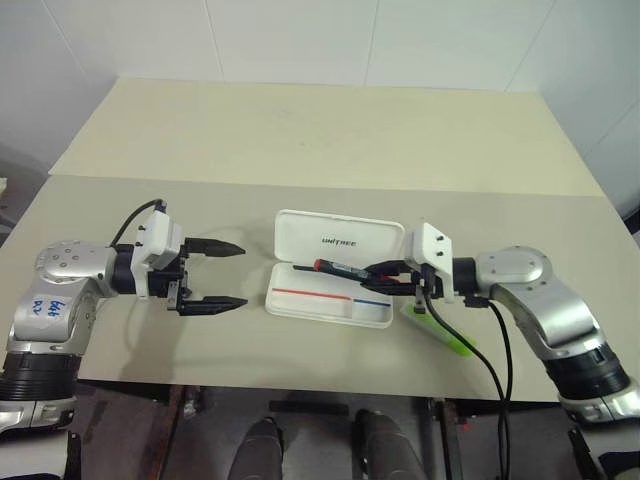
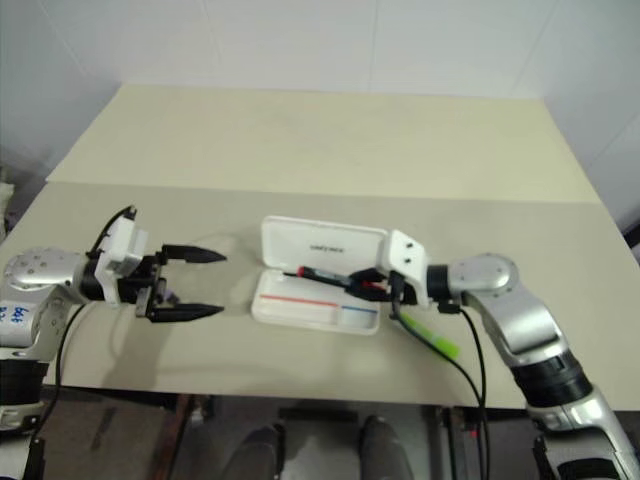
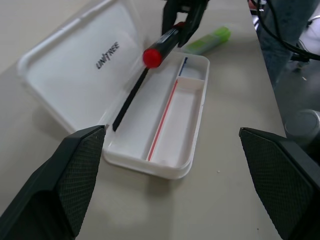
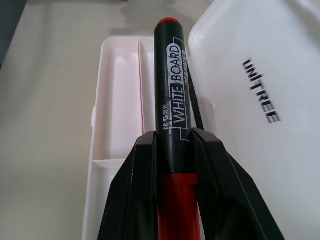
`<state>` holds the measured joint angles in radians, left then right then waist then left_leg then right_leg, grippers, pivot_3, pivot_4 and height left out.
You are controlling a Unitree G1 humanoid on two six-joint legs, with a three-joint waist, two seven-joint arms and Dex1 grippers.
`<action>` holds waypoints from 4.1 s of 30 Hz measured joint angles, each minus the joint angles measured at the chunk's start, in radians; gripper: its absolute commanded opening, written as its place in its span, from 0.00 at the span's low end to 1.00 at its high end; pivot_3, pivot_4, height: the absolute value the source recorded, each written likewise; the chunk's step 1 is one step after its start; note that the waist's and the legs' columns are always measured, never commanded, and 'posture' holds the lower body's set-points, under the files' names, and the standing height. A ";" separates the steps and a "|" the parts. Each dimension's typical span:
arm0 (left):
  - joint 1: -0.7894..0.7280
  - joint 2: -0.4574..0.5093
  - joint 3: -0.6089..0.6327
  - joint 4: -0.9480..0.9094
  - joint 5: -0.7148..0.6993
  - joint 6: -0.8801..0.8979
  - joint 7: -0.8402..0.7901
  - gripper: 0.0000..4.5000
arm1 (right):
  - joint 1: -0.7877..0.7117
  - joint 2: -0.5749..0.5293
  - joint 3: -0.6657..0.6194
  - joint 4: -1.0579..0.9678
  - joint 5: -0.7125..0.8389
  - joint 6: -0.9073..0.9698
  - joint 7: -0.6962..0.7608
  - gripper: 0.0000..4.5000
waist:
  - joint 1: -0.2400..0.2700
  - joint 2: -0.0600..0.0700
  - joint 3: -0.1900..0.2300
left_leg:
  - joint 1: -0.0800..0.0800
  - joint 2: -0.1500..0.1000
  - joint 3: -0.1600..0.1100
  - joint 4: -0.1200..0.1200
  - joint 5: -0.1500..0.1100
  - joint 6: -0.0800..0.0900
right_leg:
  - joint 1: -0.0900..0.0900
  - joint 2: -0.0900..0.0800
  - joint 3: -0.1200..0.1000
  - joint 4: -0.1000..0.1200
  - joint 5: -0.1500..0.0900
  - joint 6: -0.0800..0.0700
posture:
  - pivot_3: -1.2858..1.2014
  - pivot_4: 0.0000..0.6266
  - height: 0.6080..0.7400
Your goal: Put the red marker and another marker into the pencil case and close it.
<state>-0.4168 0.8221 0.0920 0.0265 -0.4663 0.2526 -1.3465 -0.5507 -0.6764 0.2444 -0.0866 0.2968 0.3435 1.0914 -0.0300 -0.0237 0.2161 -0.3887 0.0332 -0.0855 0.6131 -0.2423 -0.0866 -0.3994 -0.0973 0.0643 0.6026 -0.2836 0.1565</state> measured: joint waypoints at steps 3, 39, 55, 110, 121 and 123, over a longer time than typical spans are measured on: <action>0.003 -0.020 -0.019 -0.017 0.002 -0.005 0.009 1.00 | -0.032 0.028 0.034 0.075 -0.048 -0.047 0.022 0.14 | -0.001 0.000 0.000 | 0.000 0.000 0.000 0.000 0.000 0.000 | 0.000 0.000 0.000 0.001 0.000 0.000 | 0.52 0.24 1.00; 0.001 -0.079 -0.068 -0.040 0.001 -0.013 0.055 1.00 | 0.052 0.075 -0.236 -0.335 0.202 0.344 -0.076 0.82 | 0.010 0.000 0.000 | -0.002 0.000 -0.001 0.000 0.000 0.000 | -0.003 0.000 0.000 0.001 -0.001 -0.001 | 0.52 0.24 1.00; -0.025 -0.110 -0.100 -0.047 -0.001 -0.002 0.042 1.00 | 0.732 -0.131 -0.596 -0.408 0.155 0.224 -0.140 0.82 | 0.002 -0.002 -0.001 | 0.000 0.000 0.002 0.001 0.000 0.001 | 0.001 0.000 0.000 -0.004 -0.006 -0.012 | 0.52 0.24 1.00; -0.042 0.023 0.007 0.082 -0.019 -0.047 -0.068 1.00 | 0.266 -0.083 -0.210 -0.360 0.183 0.088 -0.083 0.24 | 0.006 -0.004 -0.002 | -0.001 0.001 0.002 -0.001 0.002 0.001 | 0.003 0.000 0.001 -0.010 0.000 -0.015 | 0.52 0.24 1.00; -0.017 0.008 0.011 0.032 -0.020 -0.023 -0.029 1.00 | 0.120 0.083 0.026 -0.192 -0.007 0.085 -0.149 0.24 | -0.002 -0.004 -0.002 | -0.001 0.001 0.002 -0.001 0.001 0.001 | 0.001 0.001 0.000 -0.007 0.000 -0.014 | 0.52 0.24 1.00; -0.017 0.006 0.011 0.025 -0.020 -0.020 -0.024 1.00 | 0.101 0.107 0.044 -0.162 -0.031 0.075 -0.152 0.24 | -0.001 -0.004 -0.002 | -0.001 0.001 0.002 -0.001 0.001 0.001 | 0.000 0.001 0.000 -0.007 0.000 -0.013 | 0.52 0.24 1.00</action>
<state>-0.4336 0.8284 0.1027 0.0514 -0.4862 0.2329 -1.3710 -0.4493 -0.5697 0.2883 -0.2482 0.2659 0.4181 0.9395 -0.0309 -0.0277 0.2141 -0.3893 0.0346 -0.0837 0.6120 -0.2411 -0.0853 -0.3994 -0.0966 0.0644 0.5960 -0.2834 0.1433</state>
